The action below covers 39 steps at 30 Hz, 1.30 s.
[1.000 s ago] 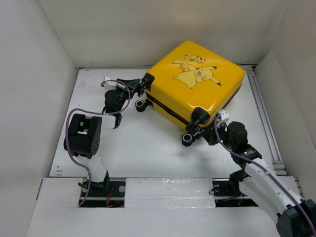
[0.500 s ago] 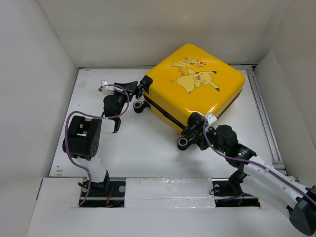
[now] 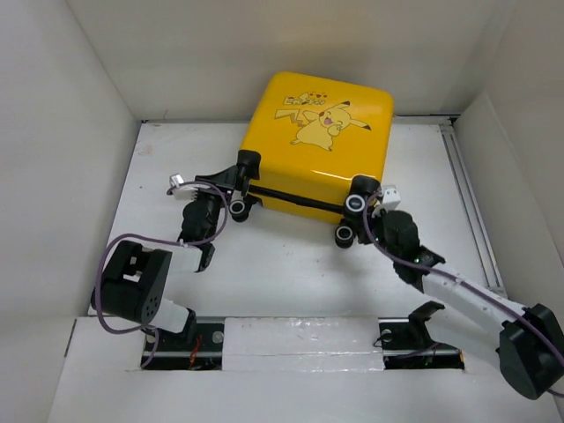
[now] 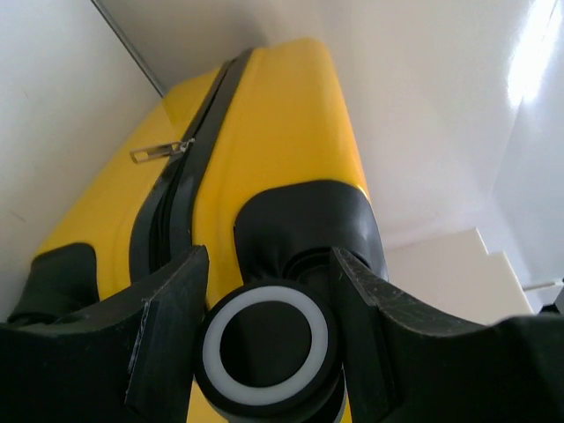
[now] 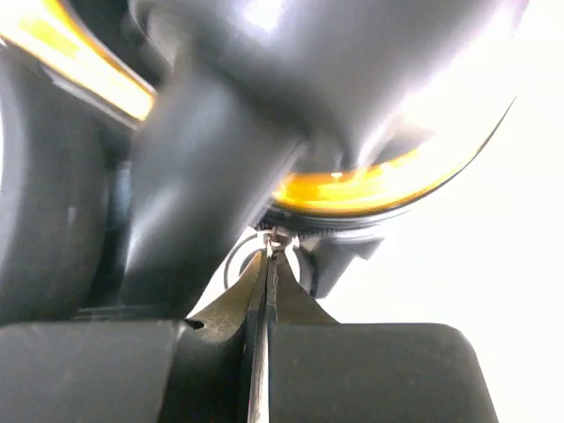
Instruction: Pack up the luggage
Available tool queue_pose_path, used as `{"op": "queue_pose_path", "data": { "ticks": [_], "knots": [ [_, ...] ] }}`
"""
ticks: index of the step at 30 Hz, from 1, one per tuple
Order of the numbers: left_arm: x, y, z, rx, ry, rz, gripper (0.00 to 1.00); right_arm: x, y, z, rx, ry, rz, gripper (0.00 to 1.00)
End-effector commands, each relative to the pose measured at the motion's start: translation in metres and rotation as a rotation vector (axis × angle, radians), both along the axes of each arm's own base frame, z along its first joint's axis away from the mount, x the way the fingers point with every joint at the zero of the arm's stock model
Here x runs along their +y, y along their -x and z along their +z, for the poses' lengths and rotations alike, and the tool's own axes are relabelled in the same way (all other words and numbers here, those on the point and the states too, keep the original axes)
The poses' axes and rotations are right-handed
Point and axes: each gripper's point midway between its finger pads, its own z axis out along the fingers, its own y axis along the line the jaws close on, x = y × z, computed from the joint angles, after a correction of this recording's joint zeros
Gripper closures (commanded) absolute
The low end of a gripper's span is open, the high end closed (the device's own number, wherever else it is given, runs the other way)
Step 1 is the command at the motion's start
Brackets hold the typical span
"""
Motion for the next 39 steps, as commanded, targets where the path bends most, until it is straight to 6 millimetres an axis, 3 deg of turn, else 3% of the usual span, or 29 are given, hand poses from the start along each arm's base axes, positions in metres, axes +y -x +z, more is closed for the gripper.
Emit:
{"op": "queue_pose_path", "data": {
  "ticks": [1, 2, 7, 9, 11, 12, 14, 17, 18, 19, 20, 21, 22, 23, 24, 26, 28, 30, 31, 34, 36, 37, 38, 39],
  "knots": [
    [-0.089, 0.059, 0.013, -0.075, -0.019, -0.414, 1.00, 0.049, 0.012, 0.090, -0.377, -0.404, 0.039, 1.00],
    [-0.094, 0.063, 0.013, -0.075, -0.019, -0.429, 1.00, 0.041, 0.024, 0.047, -0.322, -0.381, 0.003, 1.00],
    [-0.112, 0.075, 0.021, -0.090, 0.015, -0.466, 1.00, 0.032, 0.025, 0.034, -0.402, -0.285, -0.194, 1.00],
    [-0.121, 0.076, 0.030, -0.114, 0.023, -0.487, 1.00, 0.048, 0.022, 0.045, -0.433, -0.285, -0.171, 1.00],
    [-0.127, 0.076, 0.033, -0.121, 0.028, -0.494, 1.00, 0.065, 0.016, 0.040, -0.443, -0.214, -0.143, 1.00],
    [-0.132, 0.078, 0.037, -0.126, 0.040, -0.508, 1.00, 0.079, 0.011, 0.057, -0.467, -0.225, -0.146, 1.00],
    [-0.136, 0.081, 0.047, -0.148, 0.048, -0.520, 1.00, 0.095, 0.004, 0.048, -0.455, -0.168, -0.116, 1.00],
    [-0.140, 0.091, 0.057, -0.169, 0.055, -0.547, 1.00, 0.142, 0.004, 0.058, -0.460, -0.177, 0.074, 1.00],
    [-0.142, 0.095, 0.060, -0.177, 0.047, -0.554, 1.00, 0.155, 0.006, 0.050, -0.434, -0.131, 0.139, 1.00],
    [-0.144, 0.101, 0.069, -0.196, 0.055, -0.567, 1.00, 0.182, 0.011, 0.066, -0.440, -0.168, 0.249, 1.00],
    [-0.143, 0.102, 0.070, -0.199, 0.045, -0.565, 1.00, 0.196, 0.014, 0.064, -0.425, -0.153, 0.317, 1.00],
    [-0.146, 0.108, 0.075, -0.213, 0.051, -0.579, 1.00, 0.207, 0.016, 0.047, -0.375, -0.118, 0.386, 1.00],
    [-0.145, 0.109, 0.077, -0.212, 0.051, -0.579, 1.00, 0.226, 0.029, 0.046, -0.358, -0.131, 0.532, 1.00],
    [-0.147, 0.116, 0.086, -0.240, 0.053, -0.591, 1.00, 0.242, 0.031, 0.059, -0.367, -0.158, 0.589, 1.00],
    [-0.149, 0.121, 0.089, -0.244, 0.057, -0.605, 1.00, 0.257, 0.038, 0.044, -0.334, -0.156, 0.668, 1.00],
    [-0.146, 0.126, 0.094, -0.251, 0.059, -0.605, 1.00, 0.277, 0.056, 0.042, -0.291, -0.192, 0.808, 1.00],
    [-0.141, 0.128, 0.092, -0.240, 0.045, -0.589, 1.00, 0.267, 0.051, 0.048, -0.278, -0.215, 0.759, 1.00],
    [-0.130, 0.128, 0.099, -0.253, 0.043, -0.550, 1.00, 0.239, 0.032, 0.044, -0.269, -0.201, 0.661, 1.00],
    [-0.129, 0.129, 0.101, -0.260, 0.034, -0.548, 1.00, 0.228, 0.025, 0.055, -0.288, -0.208, 0.633, 1.00],
    [-0.135, 0.134, 0.107, -0.271, 0.044, -0.564, 1.00, 0.197, -0.006, 0.062, -0.282, -0.207, 0.567, 1.00],
    [-0.144, 0.139, 0.114, -0.289, 0.044, -0.588, 1.00, 0.192, -0.011, 0.069, -0.284, -0.227, 0.615, 1.00],
    [-0.155, 0.143, 0.110, -0.275, 0.042, -0.618, 1.00, 0.198, -0.010, 0.076, -0.287, -0.245, 0.640, 1.00],
    [-0.159, 0.144, 0.107, -0.265, 0.039, -0.629, 1.00, 0.207, -0.006, 0.069, -0.275, -0.249, 0.674, 1.00],
    [-0.163, 0.146, 0.113, -0.280, 0.048, -0.640, 1.00, 0.227, 0.009, 0.073, -0.285, -0.264, 0.726, 1.00]
  ]
}}
